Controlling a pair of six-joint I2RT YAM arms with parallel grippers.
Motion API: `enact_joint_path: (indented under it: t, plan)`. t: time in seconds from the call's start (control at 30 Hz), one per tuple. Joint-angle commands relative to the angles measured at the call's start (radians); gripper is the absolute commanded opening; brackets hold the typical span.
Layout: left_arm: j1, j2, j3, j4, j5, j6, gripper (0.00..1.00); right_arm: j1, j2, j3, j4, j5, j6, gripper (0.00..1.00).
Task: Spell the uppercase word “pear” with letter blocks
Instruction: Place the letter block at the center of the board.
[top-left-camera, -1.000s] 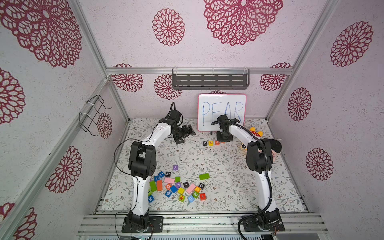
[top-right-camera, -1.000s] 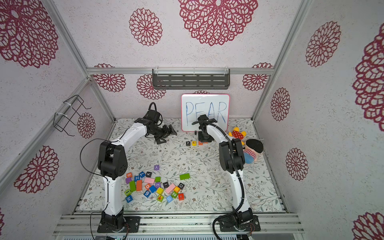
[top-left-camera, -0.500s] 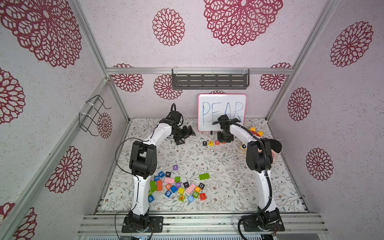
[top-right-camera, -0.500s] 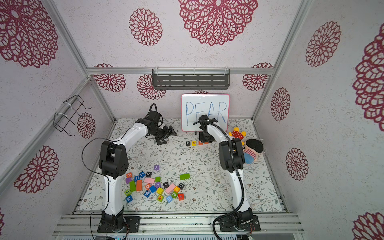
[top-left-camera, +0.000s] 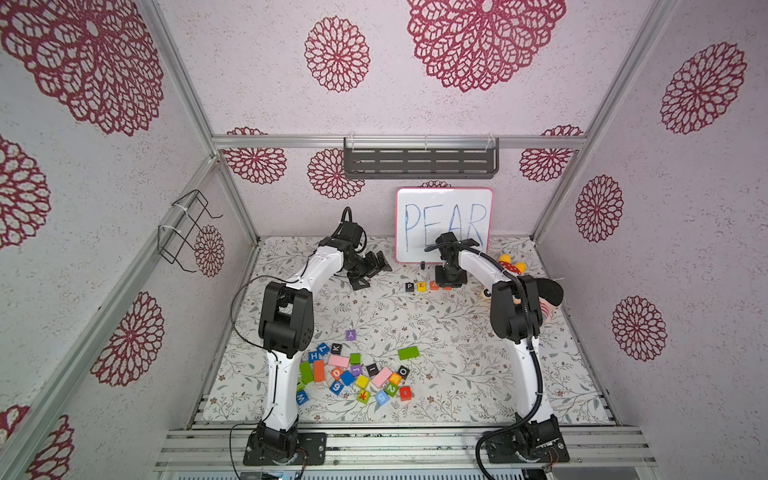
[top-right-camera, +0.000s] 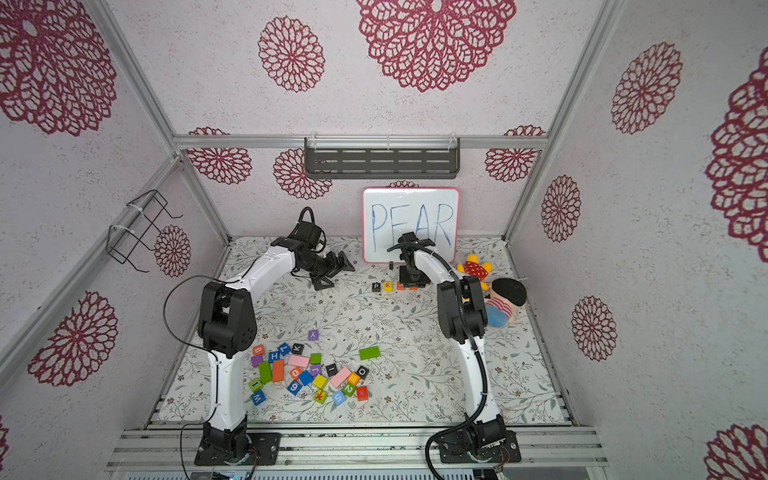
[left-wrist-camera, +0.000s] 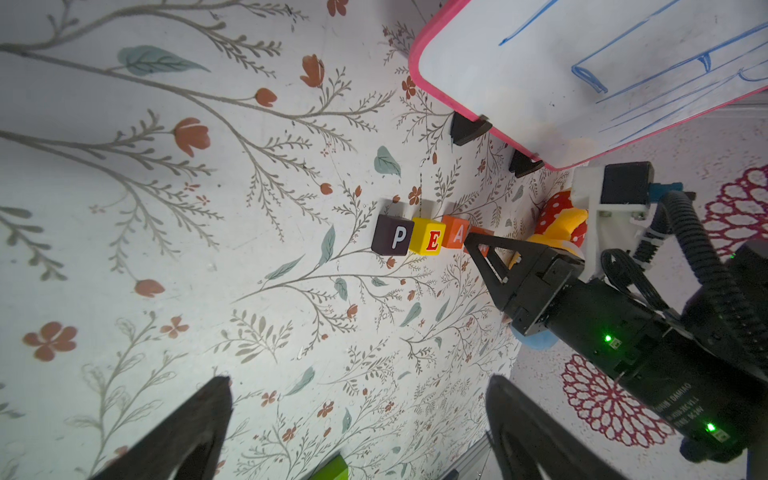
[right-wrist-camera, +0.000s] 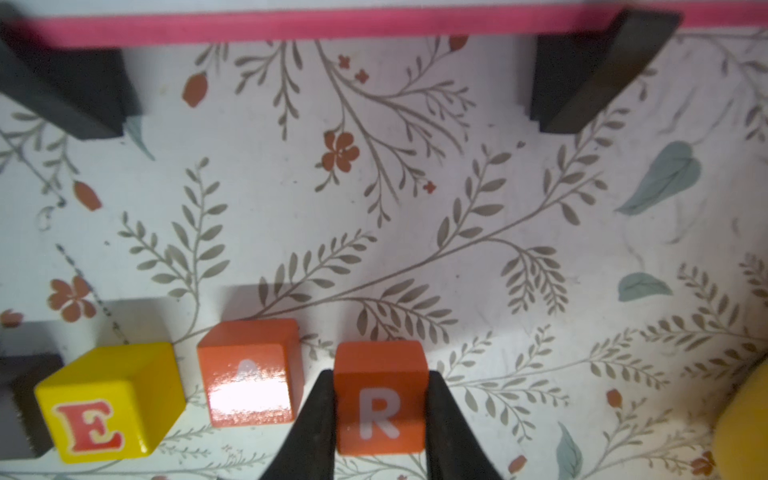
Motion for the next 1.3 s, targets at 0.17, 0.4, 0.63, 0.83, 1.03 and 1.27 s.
enact_joint_path:
  t: [0.17,0.4,0.63,0.83,1.03,1.27]
  plan:
    - [-0.001,-0.010,-0.014,0.011,0.003,0.009,0.98,-0.022,0.010,0.046,-0.012,0.019,0.026,0.32]
    - [0.000,-0.014,-0.017,0.012,0.003,0.008,0.98,-0.024,0.022,0.053,-0.010,0.014,0.024,0.33]
    - [-0.001,-0.015,-0.017,0.016,0.002,0.005,0.98,-0.023,0.030,0.057,-0.003,-0.008,0.021,0.33]
    - [-0.001,-0.015,-0.020,0.017,0.002,0.004,0.98,-0.024,0.034,0.057,0.005,-0.036,0.019,0.34]
    - [-0.001,-0.017,-0.020,0.017,0.002,0.004,0.98,-0.026,0.043,0.058,0.009,-0.031,0.017,0.34]
    - [-0.001,-0.021,-0.021,0.017,0.000,0.004,0.98,-0.027,0.055,0.067,0.007,-0.028,0.012,0.35]
